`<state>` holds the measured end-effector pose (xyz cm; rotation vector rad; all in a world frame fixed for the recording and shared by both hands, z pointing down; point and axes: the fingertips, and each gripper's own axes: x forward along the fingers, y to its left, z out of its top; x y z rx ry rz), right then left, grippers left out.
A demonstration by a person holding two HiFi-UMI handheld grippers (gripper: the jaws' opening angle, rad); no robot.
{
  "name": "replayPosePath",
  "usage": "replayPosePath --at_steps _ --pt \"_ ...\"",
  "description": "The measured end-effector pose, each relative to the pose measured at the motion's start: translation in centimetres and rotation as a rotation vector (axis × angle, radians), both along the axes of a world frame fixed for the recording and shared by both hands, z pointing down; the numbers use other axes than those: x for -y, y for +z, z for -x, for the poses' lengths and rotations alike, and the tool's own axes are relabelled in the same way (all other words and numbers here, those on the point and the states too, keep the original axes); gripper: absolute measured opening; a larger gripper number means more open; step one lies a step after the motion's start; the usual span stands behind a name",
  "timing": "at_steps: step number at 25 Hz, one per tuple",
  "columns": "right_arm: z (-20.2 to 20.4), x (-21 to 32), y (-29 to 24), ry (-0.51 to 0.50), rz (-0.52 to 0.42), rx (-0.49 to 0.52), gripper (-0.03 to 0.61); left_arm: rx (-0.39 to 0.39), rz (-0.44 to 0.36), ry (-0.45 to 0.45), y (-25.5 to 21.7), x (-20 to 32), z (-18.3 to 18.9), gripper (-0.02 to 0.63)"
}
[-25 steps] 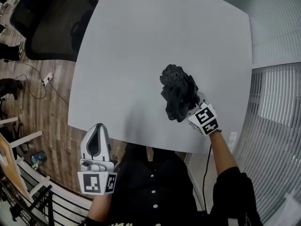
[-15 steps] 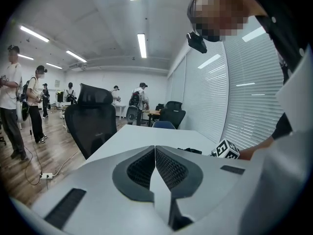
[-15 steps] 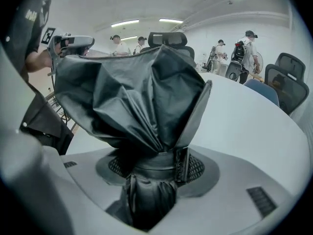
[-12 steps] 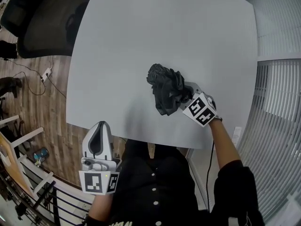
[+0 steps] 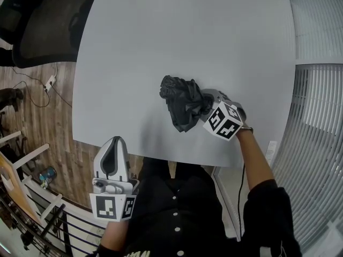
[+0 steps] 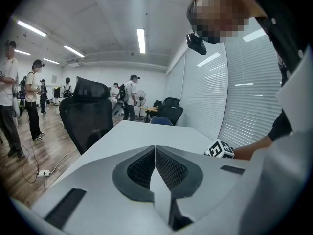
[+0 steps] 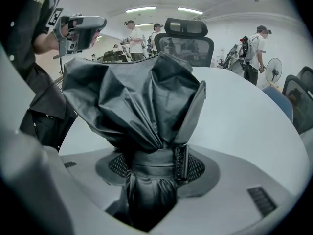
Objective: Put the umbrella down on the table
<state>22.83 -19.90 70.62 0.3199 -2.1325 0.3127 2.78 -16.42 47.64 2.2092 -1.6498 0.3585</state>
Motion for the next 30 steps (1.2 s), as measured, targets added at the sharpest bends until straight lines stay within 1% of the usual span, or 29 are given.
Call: replayPosePath --at_steps 6,8,12,14,17,18,23,30 --pt "-0.1 -0.2 0.1 -0.040 0.029 -0.049 0.267 -0.006 0.008 0.011 0.0 0.1 -0.6 0.017" --pt "-0.2 -0.3 0.2 -0.044 0.042 -0.055 0.267 -0.009 0.006 0.015 0.0 0.0 -0.9 0.017" --pt "-0.1 -0.2 0.3 -0.040 0.038 -0.062 0.270 -0.013 0.001 0.021 -0.2 0.1 -1.3 0.017" --pt "-0.2 -0.1 0.2 -0.033 0.024 -0.073 0.275 -0.012 -0.005 0.020 -0.6 0.1 -1.2 0.017" --pt "-0.6 0.2 -0.1 -0.015 -0.023 -0.100 0.339 -0.010 -0.021 0.018 -1.3 0.1 -1.0 0.017" --pt "-0.7 0.1 -0.2 -0.016 -0.031 -0.109 0.345 -0.009 -0.026 0.019 -1.5 0.1 -1.0 0.017" --pt "-1.2 0.0 -1.1 -0.022 -0.062 -0.128 0.345 -0.013 -0.062 0.035 -2.7 0.6 -1.7 0.017" --pt "-2.7 -0.6 -5.1 -0.010 -0.101 -0.121 0.345 -0.029 -0.136 0.069 -5.6 1.8 -2.9 0.017"
